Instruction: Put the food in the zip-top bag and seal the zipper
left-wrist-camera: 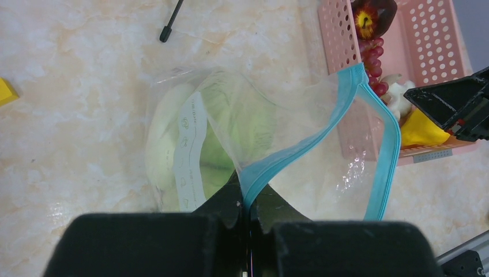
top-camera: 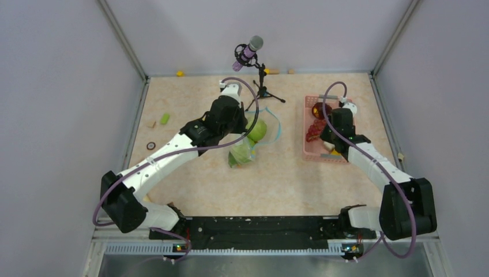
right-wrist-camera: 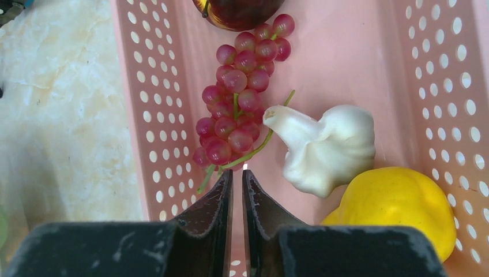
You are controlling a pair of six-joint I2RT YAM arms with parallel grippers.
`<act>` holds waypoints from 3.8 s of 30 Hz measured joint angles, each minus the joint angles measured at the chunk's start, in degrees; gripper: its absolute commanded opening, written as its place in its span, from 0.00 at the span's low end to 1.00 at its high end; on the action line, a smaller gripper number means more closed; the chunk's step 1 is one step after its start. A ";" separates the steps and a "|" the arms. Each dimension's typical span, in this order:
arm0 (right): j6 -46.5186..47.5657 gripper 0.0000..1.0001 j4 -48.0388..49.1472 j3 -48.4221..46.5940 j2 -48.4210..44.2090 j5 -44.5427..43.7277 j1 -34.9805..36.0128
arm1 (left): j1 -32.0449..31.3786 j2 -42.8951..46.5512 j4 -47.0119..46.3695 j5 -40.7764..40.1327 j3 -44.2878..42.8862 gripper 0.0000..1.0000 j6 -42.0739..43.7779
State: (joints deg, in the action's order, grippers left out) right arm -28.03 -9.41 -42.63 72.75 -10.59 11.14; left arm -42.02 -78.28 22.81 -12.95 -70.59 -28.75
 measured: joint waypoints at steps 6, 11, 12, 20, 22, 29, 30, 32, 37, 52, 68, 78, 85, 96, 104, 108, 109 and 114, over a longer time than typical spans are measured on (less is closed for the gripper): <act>0.46 0.39 0.24 0.04 0.55 1.40 0.00 | 0.00 0.00 -0.07 0.02 0.00 0.00 -0.11; 0.37 0.51 0.81 -0.28 7.08 4.02 0.00 | 0.00 0.00 -0.07 -0.13 0.00 0.00 -0.31; 0.17 0.51 0.81 -0.35 8.70 4.33 0.00 | 0.00 0.00 -0.07 -0.22 0.00 0.00 -0.44; -3.72 0.45 3.74 -1.77 16.44 5.40 0.00 | 0.00 0.02 -0.04 -4.15 0.00 0.00 -3.82; -4.59 0.31 5.64 -2.27 17.25 4.85 0.02 | 0.00 0.02 -0.04 -5.29 0.00 0.00 -4.83; -6.27 0.00 11.19 -1.95 18.05 2.21 0.76 | 0.00 0.44 1.75 -13.35 -0.74 0.00 -11.98; -6.29 0.00 11.56 -1.57 17.62 1.68 0.79 | -0.02 0.68 2.14 -14.80 -0.85 0.00 -13.09; -6.21 0.00 12.02 -0.37 15.96 0.74 0.81 | -0.02 1.01 3.48 -18.18 -1.55 0.00 -15.67; -5.33 0.00 11.98 2.01 8.20 -1.05 0.81 | -0.24 1.03 5.35 -24.02 -3.89 0.00 -20.22; -0.37 0.00 10.99 3.63 -12.61 -1.46 0.81 | -0.83 -1.18 -0.81 -18.49 -1.42 0.00 -19.02; 4.96 0.00 8.13 -3.41 -27.28 23.21 0.81 | -0.87 -3.82 -9.33 4.04 0.90 0.00 -11.34; -4.00 0.00 27.82 -2.95 -20.28 59.45 0.87 | -0.87 -4.15 -9.99 8.90 0.90 0.00 -10.01; -8.98 0.00 36.46 -1.49 -14.36 67.38 3.28 | -0.87 -5.97 -10.38 10.88 0.07 0.00 -9.42; -3.06 0.00 20.28 -1.79 -11.91 63.56 4.50 | -0.90 -6.49 -10.34 11.65 -0.35 0.00 -8.15; 1.60 0.00 6.21 -3.67 -11.23 59.98 5.64 | -0.87 -6.49 -10.38 13.38 -0.35 0.00 -6.86; 3.74 0.00 1.75 -7.08 -8.04 58.21 8.55 | -0.90 -6.49 -10.38 15.02 -0.35 0.00 -6.21; 4.07 0.01 0.87 -7.80 -7.17 57.92 9.01 | -0.87 -6.49 -10.38 15.21 -0.35 0.00 -6.10; 4.87 0.21 -4.15 -10.64 -2.82 53.57 9.79 | -0.87 -6.47 -10.40 16.61 -0.35 0.00 -5.55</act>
State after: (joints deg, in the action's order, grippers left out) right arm -23.16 -13.56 -53.28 69.93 42.98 20.93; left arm -42.89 -84.75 12.40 3.66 -70.94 -34.30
